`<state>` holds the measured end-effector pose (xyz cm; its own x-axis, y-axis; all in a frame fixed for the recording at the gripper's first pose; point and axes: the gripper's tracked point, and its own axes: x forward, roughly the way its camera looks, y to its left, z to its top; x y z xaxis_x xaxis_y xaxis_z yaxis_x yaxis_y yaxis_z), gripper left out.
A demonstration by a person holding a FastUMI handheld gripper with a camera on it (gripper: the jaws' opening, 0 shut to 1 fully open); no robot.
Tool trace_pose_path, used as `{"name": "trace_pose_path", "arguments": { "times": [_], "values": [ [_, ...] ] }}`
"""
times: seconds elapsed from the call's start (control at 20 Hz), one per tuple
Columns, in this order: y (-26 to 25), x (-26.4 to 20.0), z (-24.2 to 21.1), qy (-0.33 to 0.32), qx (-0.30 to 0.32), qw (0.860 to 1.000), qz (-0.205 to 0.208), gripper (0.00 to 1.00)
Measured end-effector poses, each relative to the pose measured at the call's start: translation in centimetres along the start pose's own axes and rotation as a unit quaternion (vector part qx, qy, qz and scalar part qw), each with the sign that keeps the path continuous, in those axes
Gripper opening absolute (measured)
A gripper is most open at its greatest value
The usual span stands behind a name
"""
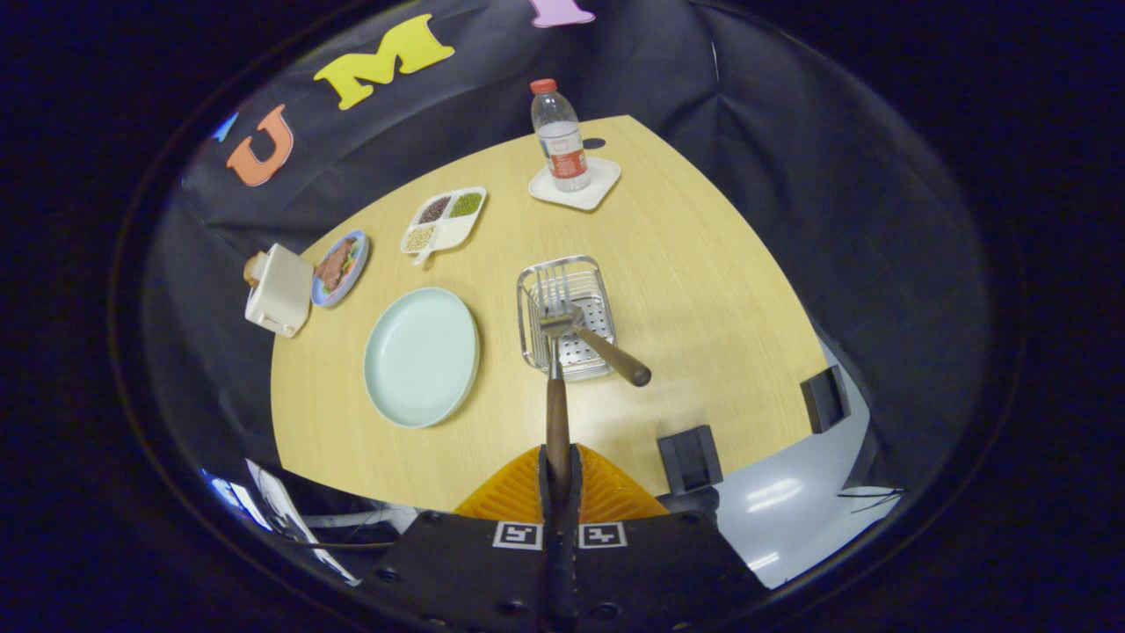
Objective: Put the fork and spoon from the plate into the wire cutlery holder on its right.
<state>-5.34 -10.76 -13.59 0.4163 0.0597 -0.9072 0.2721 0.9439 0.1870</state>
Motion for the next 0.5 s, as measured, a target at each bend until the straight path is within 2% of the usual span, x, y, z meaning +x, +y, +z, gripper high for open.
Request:
{"name": "trace_pose_path", "arguments": {
  "times": [0.5],
  "values": [
    [0.2,1.2,0.8,0.025,0.037,0.999,0.000,0.00]
  ]
}}
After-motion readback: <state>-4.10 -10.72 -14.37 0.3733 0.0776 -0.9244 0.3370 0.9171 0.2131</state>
